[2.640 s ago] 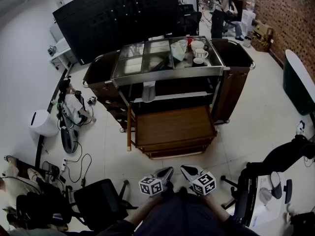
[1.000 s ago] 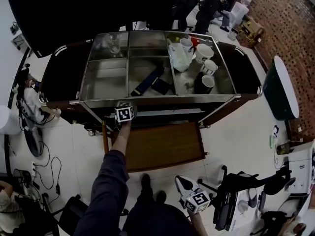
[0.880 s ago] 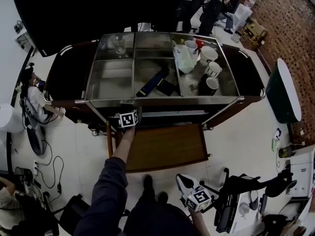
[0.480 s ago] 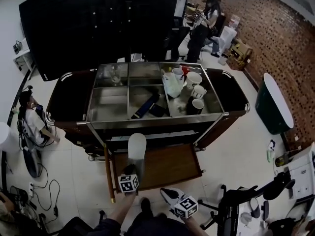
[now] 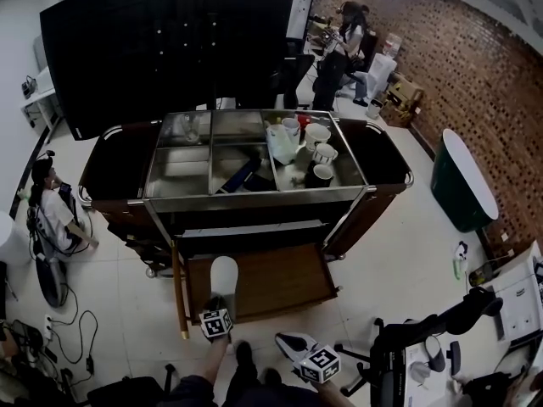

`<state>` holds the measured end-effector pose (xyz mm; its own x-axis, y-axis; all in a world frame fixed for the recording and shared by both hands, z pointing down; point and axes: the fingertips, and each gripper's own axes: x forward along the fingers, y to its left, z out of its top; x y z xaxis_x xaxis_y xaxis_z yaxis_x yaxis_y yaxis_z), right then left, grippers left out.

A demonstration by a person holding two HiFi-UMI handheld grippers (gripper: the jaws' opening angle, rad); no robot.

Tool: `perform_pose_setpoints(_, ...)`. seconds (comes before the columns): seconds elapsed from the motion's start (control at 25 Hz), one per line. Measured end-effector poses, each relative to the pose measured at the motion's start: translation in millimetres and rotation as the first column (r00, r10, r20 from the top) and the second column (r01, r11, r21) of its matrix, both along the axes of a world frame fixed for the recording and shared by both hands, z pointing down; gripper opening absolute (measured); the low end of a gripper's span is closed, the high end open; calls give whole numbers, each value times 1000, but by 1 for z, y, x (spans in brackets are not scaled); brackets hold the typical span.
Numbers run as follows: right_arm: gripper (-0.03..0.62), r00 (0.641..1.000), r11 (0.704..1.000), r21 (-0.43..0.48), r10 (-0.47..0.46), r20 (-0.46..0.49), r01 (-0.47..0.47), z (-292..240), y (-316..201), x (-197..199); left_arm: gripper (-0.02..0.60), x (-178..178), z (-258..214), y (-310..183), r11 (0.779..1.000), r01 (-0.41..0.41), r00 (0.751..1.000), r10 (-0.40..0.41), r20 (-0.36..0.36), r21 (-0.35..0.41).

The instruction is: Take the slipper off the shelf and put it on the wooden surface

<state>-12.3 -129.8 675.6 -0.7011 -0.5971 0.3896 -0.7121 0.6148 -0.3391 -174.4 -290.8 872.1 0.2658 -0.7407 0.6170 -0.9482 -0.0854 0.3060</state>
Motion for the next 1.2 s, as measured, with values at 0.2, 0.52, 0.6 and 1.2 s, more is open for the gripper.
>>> perform_pose_setpoints(0.2,-2,1000,1000,4,6,26,-6,2,42,17,83,24,-40,37,997,-31,1000,31,-2,65)
perform_pose_setpoints(0.52,-2,1000,1000,-11,-15,26,16,17,102,37,41,118,-104,212,989,-89,977,110,-182,117)
perform_pose_setpoints(0.6,-2,999,999,-6,-38,32,38,20,113,36,17,138,-110,259,990,-83,965,108,-240,112)
perform_pose_setpoints(1.2,-2,984,983,81,-169,55,165,-1,141,5,17,134,-161,335,959,-106,889,210,-408,262)
